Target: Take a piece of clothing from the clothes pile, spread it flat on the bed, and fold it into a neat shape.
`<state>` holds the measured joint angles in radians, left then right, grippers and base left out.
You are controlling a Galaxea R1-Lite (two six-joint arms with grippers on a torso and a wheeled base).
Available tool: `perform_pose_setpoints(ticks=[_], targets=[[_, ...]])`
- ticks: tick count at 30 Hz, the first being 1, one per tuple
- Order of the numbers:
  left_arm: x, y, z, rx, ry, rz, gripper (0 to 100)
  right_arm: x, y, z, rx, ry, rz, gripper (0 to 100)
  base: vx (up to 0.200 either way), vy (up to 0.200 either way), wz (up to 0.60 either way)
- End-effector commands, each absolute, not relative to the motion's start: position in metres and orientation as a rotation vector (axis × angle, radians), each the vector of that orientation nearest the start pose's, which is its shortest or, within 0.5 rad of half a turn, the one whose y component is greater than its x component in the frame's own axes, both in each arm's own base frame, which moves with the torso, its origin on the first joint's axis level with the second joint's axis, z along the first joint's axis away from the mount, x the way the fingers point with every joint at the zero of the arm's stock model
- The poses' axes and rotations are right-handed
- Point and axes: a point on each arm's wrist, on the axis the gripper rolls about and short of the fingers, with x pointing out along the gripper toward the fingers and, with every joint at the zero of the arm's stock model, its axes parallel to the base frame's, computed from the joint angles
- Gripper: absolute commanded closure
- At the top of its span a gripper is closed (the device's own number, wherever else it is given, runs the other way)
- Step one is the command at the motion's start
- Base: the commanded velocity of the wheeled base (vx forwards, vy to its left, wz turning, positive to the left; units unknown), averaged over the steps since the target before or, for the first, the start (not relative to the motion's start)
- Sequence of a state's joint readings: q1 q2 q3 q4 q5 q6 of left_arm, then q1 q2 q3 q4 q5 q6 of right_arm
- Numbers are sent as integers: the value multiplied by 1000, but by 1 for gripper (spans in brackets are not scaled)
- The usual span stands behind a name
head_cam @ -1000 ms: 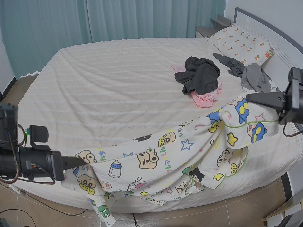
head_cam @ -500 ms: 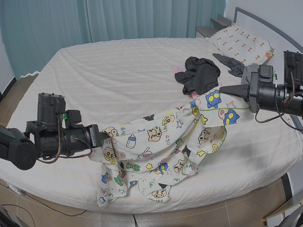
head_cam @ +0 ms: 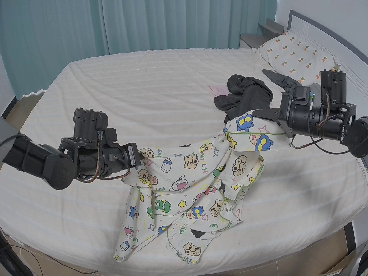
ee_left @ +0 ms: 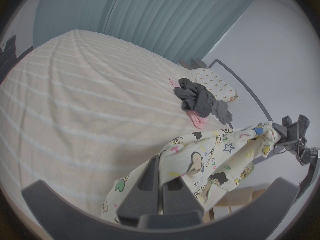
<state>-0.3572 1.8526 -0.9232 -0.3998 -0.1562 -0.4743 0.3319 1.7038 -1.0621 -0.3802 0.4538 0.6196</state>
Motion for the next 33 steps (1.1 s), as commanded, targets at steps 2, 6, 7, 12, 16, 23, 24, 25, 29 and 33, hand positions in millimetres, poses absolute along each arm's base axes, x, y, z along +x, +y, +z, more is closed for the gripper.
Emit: perform_pose_setpoints(ticks=[2, 6, 7, 12, 16, 23, 24, 25, 29, 33], targets=[[348, -130, 108, -388, 689, -288, 100, 335, 123, 187, 607, 584, 632, 100, 0, 0, 0], [362, -134, 88, -372, 715, -237, 100, 352, 130, 161, 608, 638, 616, 100, 0, 0, 0], [365, -135, 84, -372, 718, -233, 100, 355, 131, 158, 609, 641, 614, 100, 0, 0, 0], [383, -137, 67, -397, 721, -171, 0, 377, 138, 133, 613, 652, 608, 100, 0, 0, 0], [401, -134, 66, -439, 621, -102, 0, 393, 140, 122, 607, 616, 597, 0, 0, 0, 0], [442, -99, 70, -499, 318, 42, 0, 423, 131, 102, 587, 402, 510, 0, 0, 0, 0], [446, -92, 70, -500, 310, 60, 0, 425, 129, 98, 588, 404, 499, 0, 0, 0, 0], [448, -88, 67, -500, 310, 71, 0, 425, 127, 96, 588, 413, 491, 0, 0, 0, 0], [460, -58, 53, -450, 320, 131, 0, 425, 116, 91, 594, 450, 452, 0, 0, 0, 0], [471, -41, 56, -439, 314, 143, 0, 426, 106, 89, 601, 505, 411, 0, 0, 0, 0]])
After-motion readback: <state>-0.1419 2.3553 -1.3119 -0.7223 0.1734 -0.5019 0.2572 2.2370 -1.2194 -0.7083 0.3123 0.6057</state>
